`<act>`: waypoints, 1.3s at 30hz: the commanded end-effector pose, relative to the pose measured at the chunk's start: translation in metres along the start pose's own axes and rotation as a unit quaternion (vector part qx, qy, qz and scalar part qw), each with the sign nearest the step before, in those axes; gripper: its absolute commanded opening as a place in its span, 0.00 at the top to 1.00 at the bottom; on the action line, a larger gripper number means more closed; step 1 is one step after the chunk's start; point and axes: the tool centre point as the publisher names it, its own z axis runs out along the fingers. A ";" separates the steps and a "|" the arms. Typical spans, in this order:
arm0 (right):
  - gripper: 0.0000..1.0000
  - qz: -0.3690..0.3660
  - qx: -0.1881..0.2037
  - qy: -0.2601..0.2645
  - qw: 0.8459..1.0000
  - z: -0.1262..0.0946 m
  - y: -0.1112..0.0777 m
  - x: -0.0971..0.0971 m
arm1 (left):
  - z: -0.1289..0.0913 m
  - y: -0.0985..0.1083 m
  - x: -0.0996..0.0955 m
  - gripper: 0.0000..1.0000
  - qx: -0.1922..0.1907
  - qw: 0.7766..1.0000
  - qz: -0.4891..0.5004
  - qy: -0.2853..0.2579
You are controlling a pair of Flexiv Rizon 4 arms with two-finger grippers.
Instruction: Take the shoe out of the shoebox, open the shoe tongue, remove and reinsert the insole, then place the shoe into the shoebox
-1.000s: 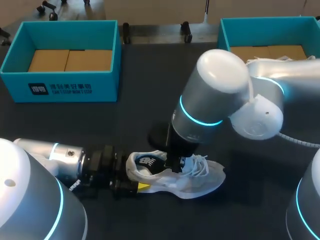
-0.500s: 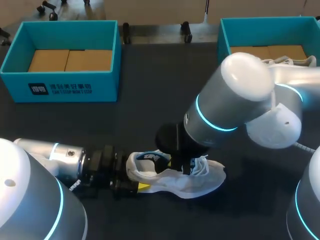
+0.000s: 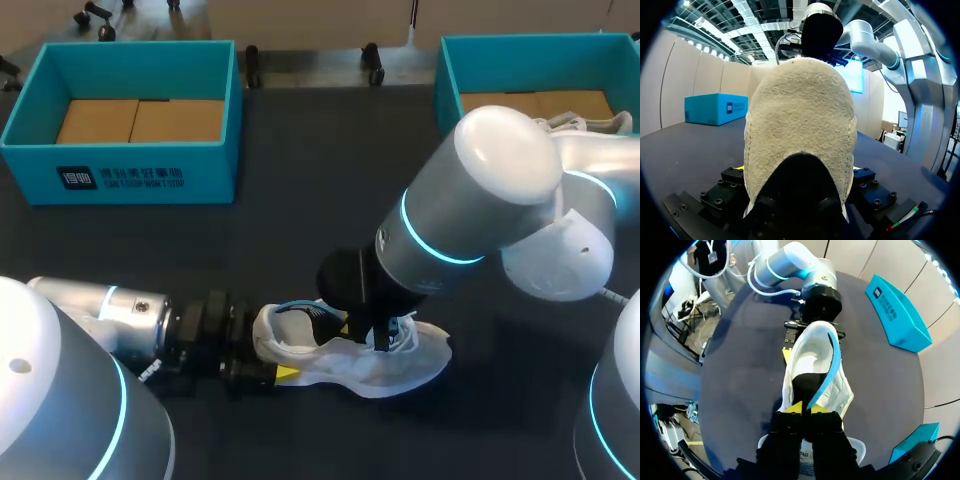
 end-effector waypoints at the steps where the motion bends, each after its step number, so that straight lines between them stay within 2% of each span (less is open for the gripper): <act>1: 0.33 0.003 0.022 0.010 1.000 -0.004 0.006 -0.003 | 0.001 0.000 0.001 1.00 -0.001 1.000 0.000 -0.001; 2: 0.30 0.002 0.026 0.011 1.000 -0.004 0.007 -0.004 | 0.001 0.000 0.001 1.00 -0.001 1.000 0.000 -0.001; 15: 0.39 0.018 0.065 0.017 0.998 -0.014 0.018 -0.005 | 0.001 0.000 0.001 1.00 -0.001 1.000 0.000 -0.001; 19: 0.51 0.031 0.093 0.027 0.995 -0.020 0.033 -0.005 | 0.001 0.000 0.001 1.00 -0.001 1.000 0.000 -0.001; 24: 0.53 0.054 0.123 0.035 0.990 -0.028 0.045 -0.007 | 0.001 0.000 0.001 1.00 -0.001 1.000 0.000 -0.001; 31: 0.57 0.066 0.128 0.050 0.988 -0.022 0.052 -0.015 | 0.001 0.000 0.001 1.00 -0.001 1.000 0.000 -0.001; 39: 0.68 0.074 0.142 0.059 0.985 -0.016 0.059 -0.016 | 0.001 0.000 0.001 1.00 -0.001 1.000 0.000 -0.001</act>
